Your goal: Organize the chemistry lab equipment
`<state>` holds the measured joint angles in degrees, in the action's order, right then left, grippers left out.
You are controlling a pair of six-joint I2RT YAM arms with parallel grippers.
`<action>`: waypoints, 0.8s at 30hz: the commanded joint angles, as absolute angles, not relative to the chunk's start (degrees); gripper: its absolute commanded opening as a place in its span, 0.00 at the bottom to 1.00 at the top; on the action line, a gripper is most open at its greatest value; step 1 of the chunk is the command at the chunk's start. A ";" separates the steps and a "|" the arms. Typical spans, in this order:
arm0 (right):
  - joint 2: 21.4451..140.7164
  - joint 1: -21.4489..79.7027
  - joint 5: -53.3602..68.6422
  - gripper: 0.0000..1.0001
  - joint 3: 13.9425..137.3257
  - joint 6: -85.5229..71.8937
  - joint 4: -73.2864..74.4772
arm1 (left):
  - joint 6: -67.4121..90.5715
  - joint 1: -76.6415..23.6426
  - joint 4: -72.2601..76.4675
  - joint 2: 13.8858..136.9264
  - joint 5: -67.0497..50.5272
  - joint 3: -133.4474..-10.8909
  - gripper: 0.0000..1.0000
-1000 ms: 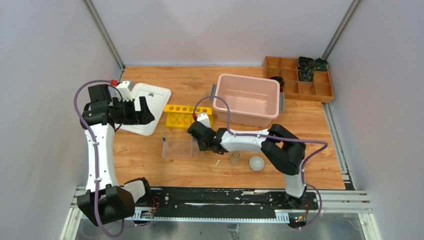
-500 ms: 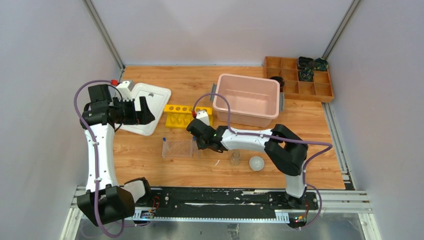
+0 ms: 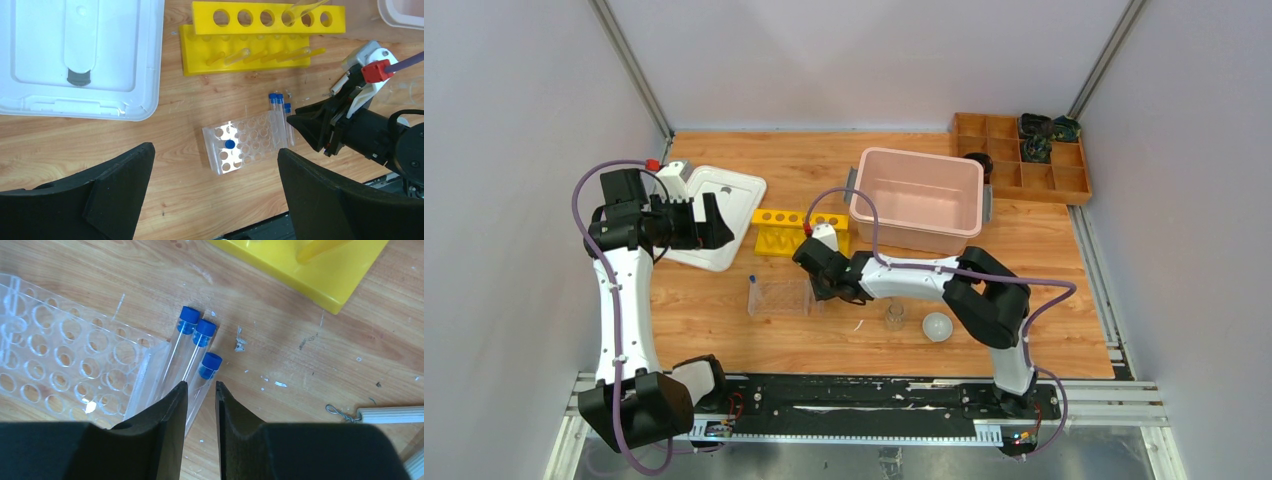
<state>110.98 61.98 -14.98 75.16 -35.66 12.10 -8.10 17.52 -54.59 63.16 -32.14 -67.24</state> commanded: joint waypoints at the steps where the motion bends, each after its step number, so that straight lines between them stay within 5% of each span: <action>1: 112.92 61.20 -15.32 0.30 76.36 -36.73 14.36 | -7.82 18.00 -54.72 62.60 -33.29 -69.16 1.00; 15: 114.92 57.66 -15.23 0.25 74.95 -37.69 15.51 | -7.70 18.01 -54.76 62.16 -34.51 -69.49 1.00; 22: 110.42 55.81 -12.59 0.00 74.67 -36.92 16.08 | -7.96 17.97 -54.67 61.36 -36.87 -68.66 0.99; 24: 107.72 55.39 -11.92 0.00 74.62 -37.12 15.95 | -7.91 17.95 -54.72 61.35 -37.71 -68.48 0.98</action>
<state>112.53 57.08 -13.47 75.24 -36.64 13.58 -8.08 17.52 -54.59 62.57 -34.74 -67.75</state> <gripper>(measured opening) 0.153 0.991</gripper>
